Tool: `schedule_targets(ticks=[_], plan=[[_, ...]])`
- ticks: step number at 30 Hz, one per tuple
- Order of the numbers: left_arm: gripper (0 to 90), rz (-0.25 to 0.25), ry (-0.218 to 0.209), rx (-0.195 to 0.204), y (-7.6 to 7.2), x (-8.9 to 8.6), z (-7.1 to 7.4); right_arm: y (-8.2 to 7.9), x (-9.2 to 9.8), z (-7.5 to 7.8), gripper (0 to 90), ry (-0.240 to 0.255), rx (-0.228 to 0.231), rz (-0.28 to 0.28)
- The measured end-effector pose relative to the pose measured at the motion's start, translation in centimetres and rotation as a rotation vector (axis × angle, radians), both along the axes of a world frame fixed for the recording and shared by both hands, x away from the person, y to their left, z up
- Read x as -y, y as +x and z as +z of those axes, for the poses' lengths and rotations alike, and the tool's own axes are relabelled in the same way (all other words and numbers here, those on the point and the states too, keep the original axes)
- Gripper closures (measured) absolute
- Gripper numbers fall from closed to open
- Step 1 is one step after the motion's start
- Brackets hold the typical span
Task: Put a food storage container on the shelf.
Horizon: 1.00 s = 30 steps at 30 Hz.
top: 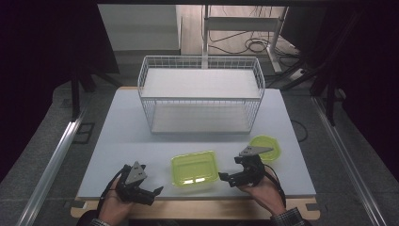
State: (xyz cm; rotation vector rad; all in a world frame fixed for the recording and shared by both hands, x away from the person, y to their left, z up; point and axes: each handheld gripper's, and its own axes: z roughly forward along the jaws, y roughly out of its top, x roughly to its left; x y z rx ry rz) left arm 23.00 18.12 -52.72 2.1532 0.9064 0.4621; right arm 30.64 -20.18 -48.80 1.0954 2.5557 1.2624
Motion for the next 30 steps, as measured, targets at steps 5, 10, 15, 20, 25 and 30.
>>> schedule_targets(ticks=[5,10,15,20,25,30], plan=[[1.8,-0.003,0.011,-0.003,0.0,0.1,-0.1,0.9,-0.4,0.4,23.6,0.011,-0.066,-0.019],[1.8,-0.004,0.011,-0.006,0.0,0.3,-0.1,1.8,-0.7,0.4,35.1,0.033,-0.097,-0.015],[2.0,-0.009,0.026,-0.006,0.0,0.4,-0.2,3.2,-1.5,-0.1,46.7,0.069,-0.189,-0.026],[2.1,-0.016,0.036,-0.006,0.0,0.5,-0.2,4.2,-2.1,-0.9,54.7,0.093,-0.266,-0.032],[2.2,-0.021,0.043,-0.001,-0.1,0.6,-0.3,4.9,-2.5,-1.6,64.0,0.136,-0.351,-0.040],[2.3,-0.025,0.046,0.003,-0.1,0.6,-0.2,5.3,-2.3,-2.1,75.9,0.212,-0.454,-0.059]])
